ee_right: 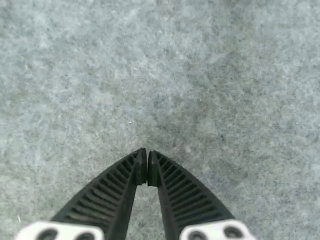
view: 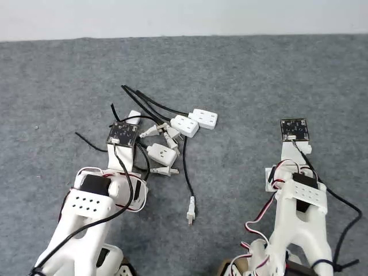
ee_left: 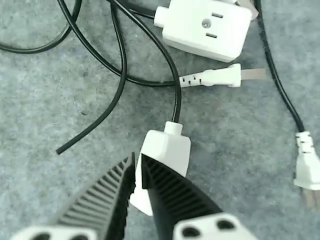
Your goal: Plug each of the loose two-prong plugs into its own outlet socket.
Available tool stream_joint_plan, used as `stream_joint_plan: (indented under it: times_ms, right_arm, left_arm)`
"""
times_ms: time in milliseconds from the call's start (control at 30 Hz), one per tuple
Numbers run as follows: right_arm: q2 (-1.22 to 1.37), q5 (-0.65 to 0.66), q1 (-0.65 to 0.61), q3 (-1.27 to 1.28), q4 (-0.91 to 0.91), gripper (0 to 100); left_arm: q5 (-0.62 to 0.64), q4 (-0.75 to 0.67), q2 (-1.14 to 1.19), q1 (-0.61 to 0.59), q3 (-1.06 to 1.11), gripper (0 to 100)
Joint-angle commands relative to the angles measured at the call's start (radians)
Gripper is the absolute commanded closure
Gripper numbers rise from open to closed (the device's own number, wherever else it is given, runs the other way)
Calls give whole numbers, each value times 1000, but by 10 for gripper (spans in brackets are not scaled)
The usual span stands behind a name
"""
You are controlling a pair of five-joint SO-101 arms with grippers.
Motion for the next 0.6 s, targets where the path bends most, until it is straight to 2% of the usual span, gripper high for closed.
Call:
stream_joint_plan:
  times_ms: [0,167,333,567]
  right_arm:
    - [-7,12,-5,-18,2,989]
    - [-10,12,-5,-18,4,989]
    - [-10,12,-4,-18,5,989]
    - [-12,12,-4,-20,5,989]
  left_arm:
    - [9,-17,-15,20,-1,985]
    - [9,-18,-15,144,41,985]
    - [8,-20,-15,189,47,985]
    - [11,-75,-14,428,116,985]
